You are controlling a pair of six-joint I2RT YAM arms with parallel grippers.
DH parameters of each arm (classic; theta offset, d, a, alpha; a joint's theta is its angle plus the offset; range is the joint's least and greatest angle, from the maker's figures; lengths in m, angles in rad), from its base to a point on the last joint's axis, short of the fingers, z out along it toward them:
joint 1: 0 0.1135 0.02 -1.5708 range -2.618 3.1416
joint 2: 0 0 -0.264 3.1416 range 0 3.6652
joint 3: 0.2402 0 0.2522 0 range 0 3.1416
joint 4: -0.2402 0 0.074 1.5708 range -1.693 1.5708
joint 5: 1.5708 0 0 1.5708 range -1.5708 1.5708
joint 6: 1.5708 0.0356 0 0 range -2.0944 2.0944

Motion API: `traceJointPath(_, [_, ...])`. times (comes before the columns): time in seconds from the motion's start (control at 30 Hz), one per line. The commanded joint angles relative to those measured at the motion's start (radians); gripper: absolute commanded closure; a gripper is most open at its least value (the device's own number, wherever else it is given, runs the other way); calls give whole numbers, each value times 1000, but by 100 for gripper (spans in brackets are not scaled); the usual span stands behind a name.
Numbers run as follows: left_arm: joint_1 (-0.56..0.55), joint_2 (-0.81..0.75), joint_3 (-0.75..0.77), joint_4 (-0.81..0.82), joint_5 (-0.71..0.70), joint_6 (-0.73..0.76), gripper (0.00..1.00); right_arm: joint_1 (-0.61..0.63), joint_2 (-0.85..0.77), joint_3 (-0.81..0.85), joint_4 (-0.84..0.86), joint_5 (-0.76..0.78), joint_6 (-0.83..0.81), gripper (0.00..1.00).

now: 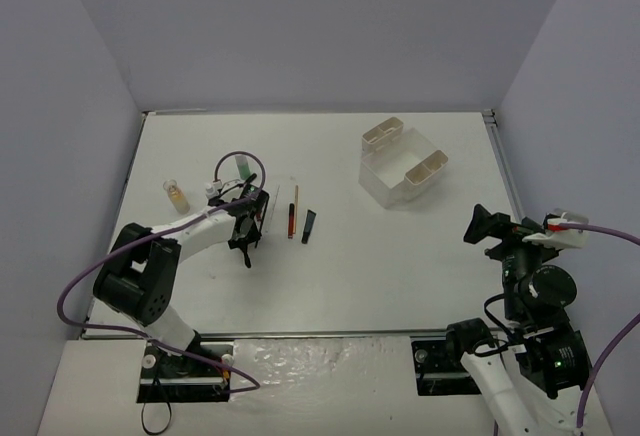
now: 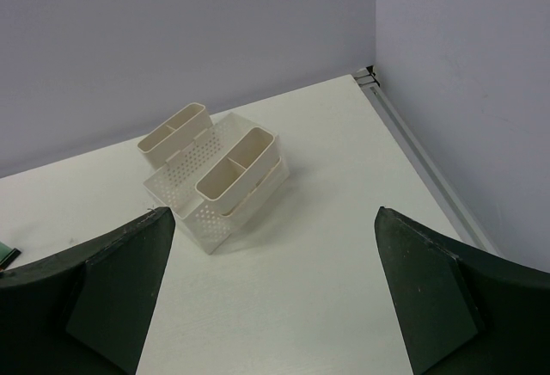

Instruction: Organize the makeup

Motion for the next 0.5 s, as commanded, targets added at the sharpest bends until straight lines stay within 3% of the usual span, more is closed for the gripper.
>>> traceJointPath(0.0, [8,-8,-5,23,5,-15,82,10,3,-3,76,27,-6,0])
traceJointPath(0.17, [6,-85,4,-32,-4,-3,99,12,11,5,76,22,-8,0])
traceJointPath(0.3, [1,-187,22,-89,-9,29,100,10,32,20,74,-16,-21,0])
traceJointPath(0.47, [-56,-344,65,-94,-10,168,100,12,154,114,56,-233,-74,0])
